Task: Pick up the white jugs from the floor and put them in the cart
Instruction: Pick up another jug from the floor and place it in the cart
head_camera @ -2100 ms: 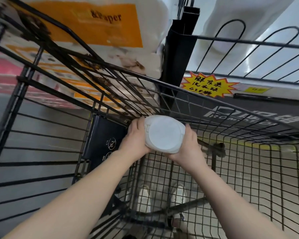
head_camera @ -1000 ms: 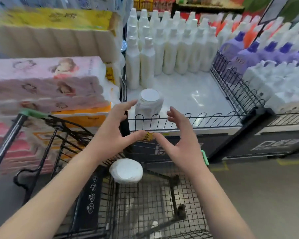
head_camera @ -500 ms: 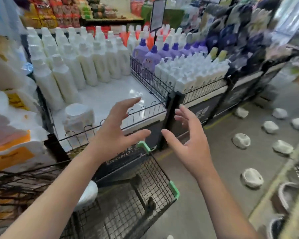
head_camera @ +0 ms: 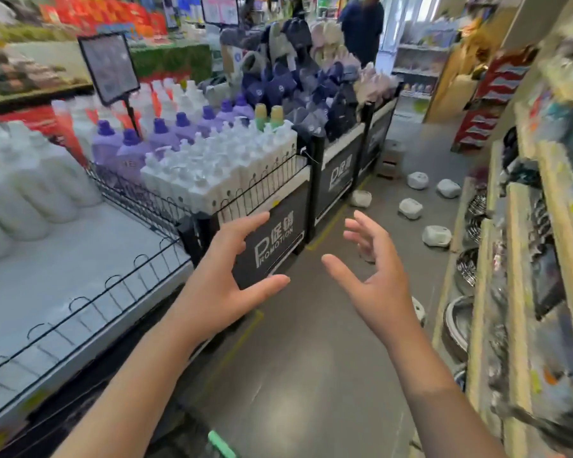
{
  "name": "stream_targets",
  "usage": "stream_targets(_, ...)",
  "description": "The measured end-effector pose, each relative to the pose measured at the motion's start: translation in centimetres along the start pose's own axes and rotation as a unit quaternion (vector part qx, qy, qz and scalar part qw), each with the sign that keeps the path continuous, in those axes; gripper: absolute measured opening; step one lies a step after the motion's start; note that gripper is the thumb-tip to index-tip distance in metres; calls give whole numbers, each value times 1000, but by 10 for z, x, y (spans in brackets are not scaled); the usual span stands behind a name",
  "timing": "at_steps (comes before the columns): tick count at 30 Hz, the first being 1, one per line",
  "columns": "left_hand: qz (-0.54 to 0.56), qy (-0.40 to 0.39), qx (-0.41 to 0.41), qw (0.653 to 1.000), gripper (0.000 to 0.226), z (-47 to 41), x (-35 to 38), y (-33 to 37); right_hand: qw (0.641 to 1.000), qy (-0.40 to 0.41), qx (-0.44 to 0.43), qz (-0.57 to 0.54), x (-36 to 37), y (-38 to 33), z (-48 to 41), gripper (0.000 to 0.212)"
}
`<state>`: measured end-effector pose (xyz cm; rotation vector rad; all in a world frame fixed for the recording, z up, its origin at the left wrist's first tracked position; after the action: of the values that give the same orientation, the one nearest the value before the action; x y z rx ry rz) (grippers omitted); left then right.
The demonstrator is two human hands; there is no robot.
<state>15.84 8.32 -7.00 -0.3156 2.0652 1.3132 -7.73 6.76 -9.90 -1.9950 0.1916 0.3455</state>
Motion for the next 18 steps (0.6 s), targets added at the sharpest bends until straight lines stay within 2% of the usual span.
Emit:
stream_targets(5,20,-32,13,999,81,-88,50,11,998,66,2,2,-84,45,-42,71)
stream_targets(12,-7,-99,43,994,79,-194,96,8,994,103,33,22,-148,94,-73,71)
stream_targets(18,27,-163,75,983,79,-299,153,-9,988,125,85,43,-194,146,-88,70)
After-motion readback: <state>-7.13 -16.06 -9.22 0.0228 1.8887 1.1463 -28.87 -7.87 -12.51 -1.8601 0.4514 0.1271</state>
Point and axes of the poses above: each hand's wrist, its own z-axis away from the middle knuckle, its own x-axis out of the palm, y = z × x, the point moved 3 cm from there along -z, towards the middle knuckle, and after that the axes turned 12 degrees about -y, right-handed, at the moved point
